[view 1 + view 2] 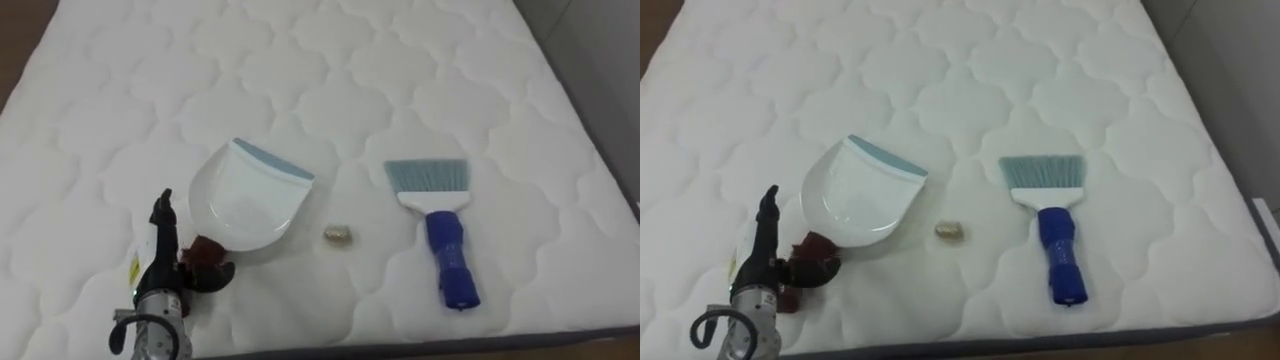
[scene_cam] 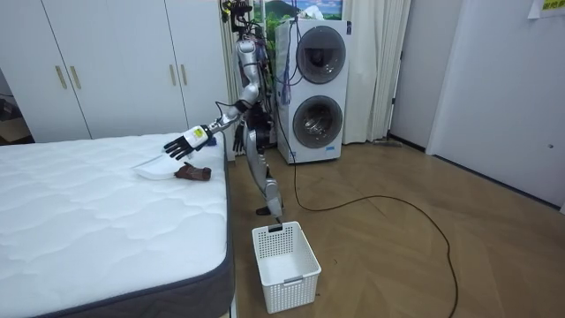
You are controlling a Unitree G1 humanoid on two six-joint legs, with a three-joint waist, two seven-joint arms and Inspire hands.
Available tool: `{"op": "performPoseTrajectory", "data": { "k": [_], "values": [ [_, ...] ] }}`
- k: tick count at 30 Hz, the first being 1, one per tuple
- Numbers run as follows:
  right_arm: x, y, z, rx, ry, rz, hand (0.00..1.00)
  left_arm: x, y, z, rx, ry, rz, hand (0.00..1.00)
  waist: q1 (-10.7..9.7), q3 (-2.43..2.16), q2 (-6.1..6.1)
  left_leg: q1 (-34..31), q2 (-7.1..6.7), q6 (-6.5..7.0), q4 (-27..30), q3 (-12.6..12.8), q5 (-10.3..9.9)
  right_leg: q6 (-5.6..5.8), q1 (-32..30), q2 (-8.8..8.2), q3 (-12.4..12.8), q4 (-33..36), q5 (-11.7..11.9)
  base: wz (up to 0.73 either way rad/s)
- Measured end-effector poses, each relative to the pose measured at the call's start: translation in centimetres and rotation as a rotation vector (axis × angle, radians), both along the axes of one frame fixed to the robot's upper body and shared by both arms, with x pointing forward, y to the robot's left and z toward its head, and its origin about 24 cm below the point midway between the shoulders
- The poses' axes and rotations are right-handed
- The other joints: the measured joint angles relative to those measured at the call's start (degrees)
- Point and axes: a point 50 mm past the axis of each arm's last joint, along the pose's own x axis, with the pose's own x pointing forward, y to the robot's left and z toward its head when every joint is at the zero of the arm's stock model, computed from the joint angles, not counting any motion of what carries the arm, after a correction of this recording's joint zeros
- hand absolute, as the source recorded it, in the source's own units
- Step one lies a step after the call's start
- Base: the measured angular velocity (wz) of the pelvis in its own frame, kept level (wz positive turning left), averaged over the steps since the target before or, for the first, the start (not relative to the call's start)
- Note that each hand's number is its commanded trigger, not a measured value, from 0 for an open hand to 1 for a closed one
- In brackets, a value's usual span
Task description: Clean bed
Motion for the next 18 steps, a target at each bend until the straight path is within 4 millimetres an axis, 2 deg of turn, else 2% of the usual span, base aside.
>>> {"op": "performPoseTrajectory", "data": {
  "k": [3, 18],
  "values": [
    [0.2, 0.1, 0.0, -0.005, 0.000, 0.010, 0.00, 0.4, 0.1, -0.5, -0.001, 0.020, -0.002, 0.00, 0.1, 0.01, -0.05, -0.4, 0.00, 0.00, 0.0, 0.1, 0.0, 0.00, -0.4, -0.03, 0.0, 0.0, 0.0, 0.00],
    [1.2, 0.4, 0.0, -0.045, 0.009, 0.062, 0.00, -1.1, 0.6, -2.8, -0.032, 0.159, 0.027, 0.00, -0.3, 0.04, -0.55, -3.1, 0.01, 0.02, 0.1, 0.1, 0.0, 0.00, -3.5, -0.06, 0.7, 1.0, 0.0, 0.00]
  ]
}}
